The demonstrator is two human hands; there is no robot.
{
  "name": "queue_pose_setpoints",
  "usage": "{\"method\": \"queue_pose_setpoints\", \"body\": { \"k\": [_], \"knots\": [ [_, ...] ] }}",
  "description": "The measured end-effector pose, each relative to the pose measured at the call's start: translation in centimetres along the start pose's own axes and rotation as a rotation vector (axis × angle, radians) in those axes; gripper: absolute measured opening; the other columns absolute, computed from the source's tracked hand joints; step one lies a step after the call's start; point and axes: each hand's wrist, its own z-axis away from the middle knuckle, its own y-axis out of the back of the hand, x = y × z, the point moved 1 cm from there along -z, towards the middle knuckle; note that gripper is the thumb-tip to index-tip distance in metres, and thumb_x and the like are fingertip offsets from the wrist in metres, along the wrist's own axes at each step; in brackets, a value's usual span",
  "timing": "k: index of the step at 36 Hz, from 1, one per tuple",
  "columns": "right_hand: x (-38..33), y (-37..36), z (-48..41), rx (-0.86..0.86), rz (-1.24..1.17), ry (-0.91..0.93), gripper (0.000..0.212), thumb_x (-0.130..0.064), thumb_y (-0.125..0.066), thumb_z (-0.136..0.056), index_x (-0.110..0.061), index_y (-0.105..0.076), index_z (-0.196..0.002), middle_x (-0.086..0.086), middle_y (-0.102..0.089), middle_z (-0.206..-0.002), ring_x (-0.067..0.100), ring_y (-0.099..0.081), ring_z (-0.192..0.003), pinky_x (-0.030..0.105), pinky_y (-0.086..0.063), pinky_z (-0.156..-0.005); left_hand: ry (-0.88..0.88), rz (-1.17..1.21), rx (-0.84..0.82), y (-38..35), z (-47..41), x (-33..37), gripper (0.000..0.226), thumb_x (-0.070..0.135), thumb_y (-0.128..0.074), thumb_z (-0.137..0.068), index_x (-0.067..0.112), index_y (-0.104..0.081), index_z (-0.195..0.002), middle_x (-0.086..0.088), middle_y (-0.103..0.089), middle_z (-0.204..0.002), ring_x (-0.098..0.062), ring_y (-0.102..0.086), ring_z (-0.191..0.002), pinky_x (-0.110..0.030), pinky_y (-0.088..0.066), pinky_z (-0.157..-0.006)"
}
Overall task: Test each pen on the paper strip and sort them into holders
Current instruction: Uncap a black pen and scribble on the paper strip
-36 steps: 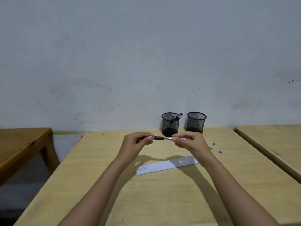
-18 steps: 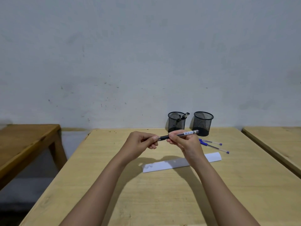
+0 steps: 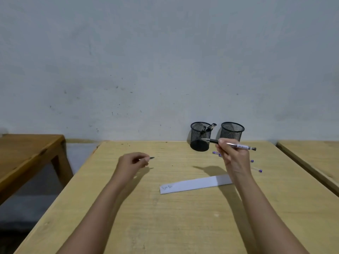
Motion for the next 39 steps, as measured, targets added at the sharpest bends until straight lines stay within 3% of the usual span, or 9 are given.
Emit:
{"method": "queue_pose_setpoints", "body": {
  "k": [7,14,16,18,21,27,30,35,39],
  "knots": [
    [2.6,1.6,0.1,0.015,0.09,-0.07,0.073,-0.044,-0.093,-0.022,-0.005,-0.065,-0.077,0.0,-0.07,-0.064,0.009,-0.067,-0.062,0.014,-0.053,-0.063,-0.071,-0.235,-0.091,-3.6,-0.7,-2.2,0.008,0.014,-0.065,-0.085,0.017,-0.07,-0.091,0.008,-0.068,-0.091,0.0,-0.062,-0.083,-0.011,-0.045,-0.073],
    [3.2,2.1,-0.1,0.028,0.164,-0.092,0.016,-0.016,-0.079,-0.062,-0.01,-0.068,-0.072,0.001,-0.07,-0.066,0.018,-0.065,-0.07,0.016,-0.054,-0.065,-0.183,-0.45,-0.152,-5.0,-2.4,-2.8,0.014,0.016,-0.06,-0.09,0.011,-0.068,-0.1,0.005,-0.063,-0.095,-0.01,-0.058,-0.09,-0.014,-0.041,-0.076],
    [3.3,2.0,-0.1,0.013,0.176,-0.083,0.023,-0.027,-0.083,-0.051,-0.016,-0.071,-0.067,0.001,-0.07,-0.068,0.013,-0.067,-0.067,0.016,-0.054,-0.065,-0.185,-0.471,-0.167,-5.1,-2.6,-3.1,0.013,0.017,-0.059,-0.09,0.013,-0.068,-0.099,0.006,-0.061,-0.096,-0.012,-0.057,-0.092,-0.02,-0.041,-0.079],
    [3.5,1.9,-0.1,0.014,0.182,-0.096,0.014,-0.017,-0.08,-0.058,-0.013,-0.07,-0.067,0.001,-0.069,-0.067,0.013,-0.066,-0.066,0.016,-0.054,-0.064,-0.182,-0.466,-0.168,-5.0,-2.5,-3.1,0.018,0.022,-0.06,-0.09,0.014,-0.067,-0.104,0.006,-0.059,-0.102,-0.012,-0.055,-0.099,-0.021,-0.041,-0.083],
    [3.8,1.5,0.1,0.024,0.205,-0.089,0.009,0.001,-0.066,-0.077,-0.007,-0.065,-0.074,0.0,-0.067,-0.061,0.014,-0.062,-0.062,0.017,-0.053,-0.062,-0.155,-0.396,-0.117,-4.6,-1.8,-2.0,0.029,0.029,-0.058,-0.091,0.013,-0.062,-0.115,0.007,-0.054,-0.114,-0.006,-0.051,-0.107,-0.006,-0.037,-0.082],
    [4.5,-0.5,1.3,0.021,0.135,-0.096,0.014,0.002,-0.057,-0.085,-0.007,-0.058,-0.074,0.005,-0.061,-0.06,0.012,-0.061,-0.056,0.018,-0.052,-0.058,-0.143,-0.268,-0.103,-3.7,3.3,1.6,0.031,0.041,-0.045,-0.095,0.026,-0.056,-0.12,0.021,-0.049,-0.119,0.016,-0.046,-0.106,0.002,-0.035,-0.078],
    [5.2,-1.8,1.9,0.011,0.095,-0.138,0.019,0.001,-0.052,-0.089,-0.008,-0.053,-0.072,0.007,-0.057,-0.063,0.014,-0.06,-0.056,0.018,-0.051,-0.056,-0.19,-0.406,-0.203,-3.6,6.1,1.2,0.038,0.04,-0.04,-0.097,0.025,-0.05,-0.131,0.017,-0.045,-0.134,0.008,-0.039,-0.121,-0.01,-0.029,-0.098],
    [6.8,-3.5,2.6,-0.035,0.08,-0.235,0.013,-0.004,-0.048,-0.092,-0.007,-0.052,-0.08,0.014,-0.059,-0.074,0.01,-0.064,-0.055,0.015,-0.052,-0.055,-0.235,-0.597,-0.366,-3.7,9.6,-0.1,0.055,0.044,-0.037,-0.096,0.022,-0.027,-0.146,0.009,-0.02,-0.155,0.002,-0.013,-0.141,-0.007,-0.009,-0.108],
    [8.1,-4.5,2.8,-0.08,0.154,-0.31,0.012,-0.005,-0.051,-0.091,-0.001,-0.059,-0.083,0.012,-0.067,-0.083,0.013,-0.067,-0.067,0.016,-0.056,-0.062,-0.183,-0.7,-0.463,-3.8,9.8,-0.3,0.07,0.054,-0.032,-0.094,0.024,-0.004,-0.15,0.012,0.002,-0.158,-0.002,0.004,-0.144,-0.026,-0.005,-0.119]
  ]
}}
